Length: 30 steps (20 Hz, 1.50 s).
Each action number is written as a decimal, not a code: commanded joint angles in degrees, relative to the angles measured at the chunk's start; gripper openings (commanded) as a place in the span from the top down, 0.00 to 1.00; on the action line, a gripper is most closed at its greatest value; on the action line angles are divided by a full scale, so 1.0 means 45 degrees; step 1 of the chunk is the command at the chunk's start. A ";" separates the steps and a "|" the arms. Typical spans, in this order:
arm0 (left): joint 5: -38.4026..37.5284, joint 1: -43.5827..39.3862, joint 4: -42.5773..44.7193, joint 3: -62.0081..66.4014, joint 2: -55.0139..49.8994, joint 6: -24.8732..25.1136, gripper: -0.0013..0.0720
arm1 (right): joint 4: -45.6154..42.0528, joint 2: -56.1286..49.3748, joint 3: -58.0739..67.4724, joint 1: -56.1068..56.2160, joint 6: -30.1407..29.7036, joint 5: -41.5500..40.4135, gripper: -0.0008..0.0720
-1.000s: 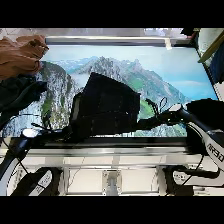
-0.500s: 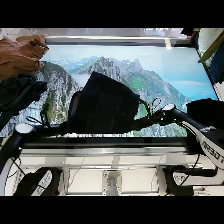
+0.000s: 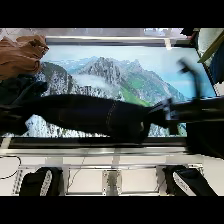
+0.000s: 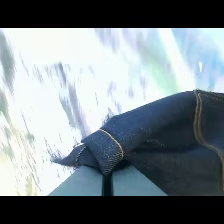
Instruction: Fold the clothes and pants, and hang the long-sleeved shirts on hangers.
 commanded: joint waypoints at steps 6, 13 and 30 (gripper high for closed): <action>-0.0733 -0.0019 -0.0053 0.2521 -0.3254 -0.0510 0.97 | -0.4318 -0.1511 0.1957 0.0000 0.1948 -0.0248 0.97; 0.5056 -0.2987 0.1059 0.2521 -1.0098 0.0437 0.97 | -0.4027 -0.6912 -0.1409 0.0000 0.0704 -0.6266 0.97; 1.0346 -0.4065 0.1175 0.2540 -1.4027 -0.0330 0.23 | -0.4182 -1.3396 0.4872 -0.1520 0.1851 -0.7941 0.54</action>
